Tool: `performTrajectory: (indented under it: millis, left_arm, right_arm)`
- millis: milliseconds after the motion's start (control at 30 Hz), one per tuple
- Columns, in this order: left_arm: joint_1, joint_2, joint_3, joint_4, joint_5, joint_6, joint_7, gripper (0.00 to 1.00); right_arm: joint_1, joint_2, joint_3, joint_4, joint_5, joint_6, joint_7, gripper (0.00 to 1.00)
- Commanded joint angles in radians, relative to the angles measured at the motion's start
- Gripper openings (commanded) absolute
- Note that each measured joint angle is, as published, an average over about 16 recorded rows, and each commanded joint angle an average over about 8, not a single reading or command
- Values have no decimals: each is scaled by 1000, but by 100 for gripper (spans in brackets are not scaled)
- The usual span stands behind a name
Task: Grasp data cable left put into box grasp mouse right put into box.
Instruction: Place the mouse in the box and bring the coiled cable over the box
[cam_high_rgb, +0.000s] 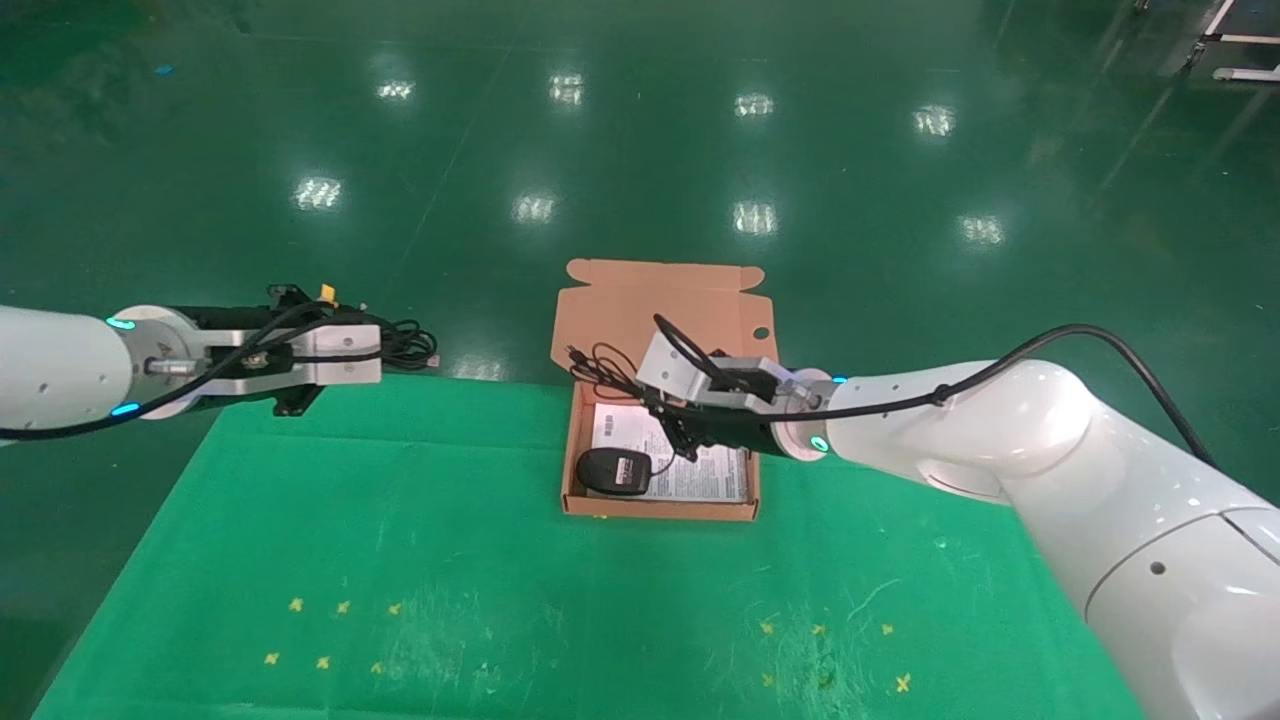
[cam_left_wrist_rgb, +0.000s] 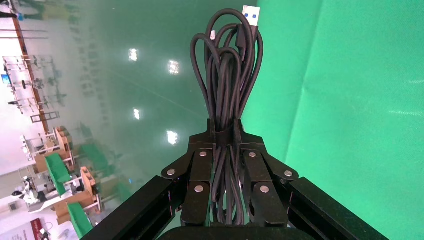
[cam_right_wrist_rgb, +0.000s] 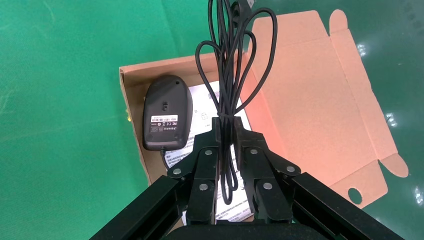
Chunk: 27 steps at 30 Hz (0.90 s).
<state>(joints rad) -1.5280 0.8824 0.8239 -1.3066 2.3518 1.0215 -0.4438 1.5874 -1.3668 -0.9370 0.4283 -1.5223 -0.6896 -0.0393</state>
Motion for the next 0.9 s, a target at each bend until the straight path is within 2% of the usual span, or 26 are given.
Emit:
performTrajectory:
  millis: [33, 67, 533, 900]
  left_arm:
    - [0, 0, 0, 0, 0, 0, 0, 0]
    - [0, 0, 0, -1, 0, 1, 0, 0]
    - [6, 12, 3, 0, -5, -8, 6, 0]
    - [24, 70, 11, 36, -42, -71, 41, 0]
  right_arm:
    - [2, 0, -23, -8, 0, -3, 20, 95]
    - [2, 0, -27, -9, 1, -4, 21, 100]
    - [-4, 28, -38, 26, 7, -10, 31, 100]
    - [3, 93, -37, 68, 8, -19, 41, 100]
